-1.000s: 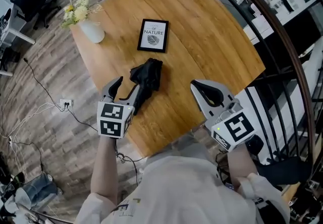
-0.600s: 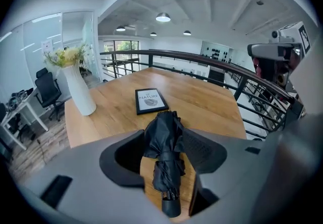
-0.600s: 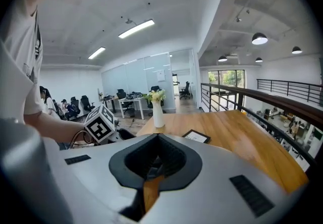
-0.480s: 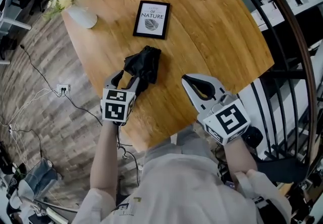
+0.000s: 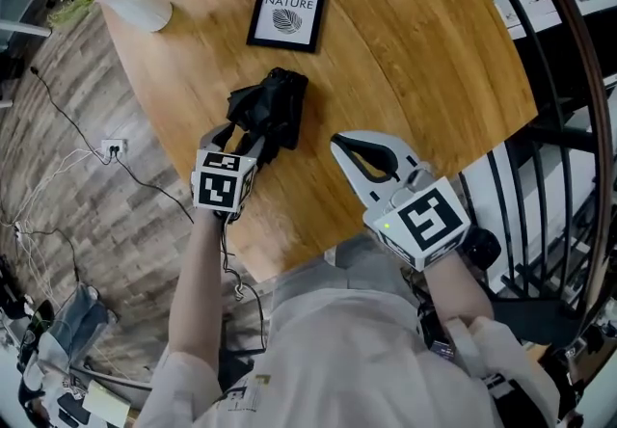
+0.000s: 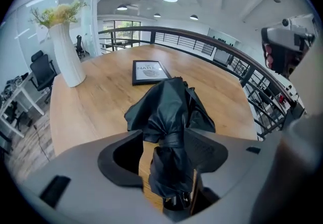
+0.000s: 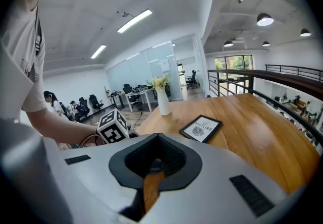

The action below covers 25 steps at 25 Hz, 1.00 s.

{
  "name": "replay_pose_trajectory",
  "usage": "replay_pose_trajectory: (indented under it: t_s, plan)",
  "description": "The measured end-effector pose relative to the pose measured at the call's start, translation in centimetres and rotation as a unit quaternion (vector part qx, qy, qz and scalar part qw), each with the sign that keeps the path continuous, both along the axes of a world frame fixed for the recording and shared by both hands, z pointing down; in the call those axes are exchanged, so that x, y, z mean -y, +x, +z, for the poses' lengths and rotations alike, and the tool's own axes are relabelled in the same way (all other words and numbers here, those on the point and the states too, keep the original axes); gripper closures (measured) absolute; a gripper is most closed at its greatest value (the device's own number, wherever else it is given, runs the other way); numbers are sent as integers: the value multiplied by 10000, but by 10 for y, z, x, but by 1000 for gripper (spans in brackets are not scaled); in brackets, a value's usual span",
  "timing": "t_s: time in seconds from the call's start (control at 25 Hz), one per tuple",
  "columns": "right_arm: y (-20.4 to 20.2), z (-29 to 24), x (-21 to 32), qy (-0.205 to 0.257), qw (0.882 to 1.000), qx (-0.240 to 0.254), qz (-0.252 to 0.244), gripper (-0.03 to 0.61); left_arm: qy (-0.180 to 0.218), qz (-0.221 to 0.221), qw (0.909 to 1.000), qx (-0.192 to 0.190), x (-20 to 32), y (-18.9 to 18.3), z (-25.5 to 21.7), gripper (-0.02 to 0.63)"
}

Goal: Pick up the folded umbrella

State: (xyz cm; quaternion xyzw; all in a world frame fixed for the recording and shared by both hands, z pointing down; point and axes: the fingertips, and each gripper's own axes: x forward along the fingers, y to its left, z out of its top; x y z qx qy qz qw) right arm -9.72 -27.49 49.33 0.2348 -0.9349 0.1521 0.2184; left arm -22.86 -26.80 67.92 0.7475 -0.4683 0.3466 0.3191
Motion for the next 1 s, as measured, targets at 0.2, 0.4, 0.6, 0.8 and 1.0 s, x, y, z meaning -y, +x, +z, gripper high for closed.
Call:
replay_pose_trajectory:
  t_s: [0.2, 0.4, 0.6, 0.8, 1.0]
  plan:
    - [2, 20, -10, -304, 9995, -41, 56, 551, -162, -17, 9994, -306, -5, 7, 1, 353]
    - [-1, 36, -22, -445, 9989, -135, 53, 550, -183, 275, 9992, -208, -6, 16, 5, 325]
    - [10, 52, -30, -672, 9973, -236, 158, 551, -571, 192, 9977, -317, -13, 30, 23, 316]
    - [17, 57, -38, -685, 9971, -276, 186, 550, -717, 52, 9973, 119, -10, 28, 39, 316]
    - [25, 56, -52, -684, 9969, -326, 230, 551, -680, 17, 9965, 494, -9, 18, 70, 322]
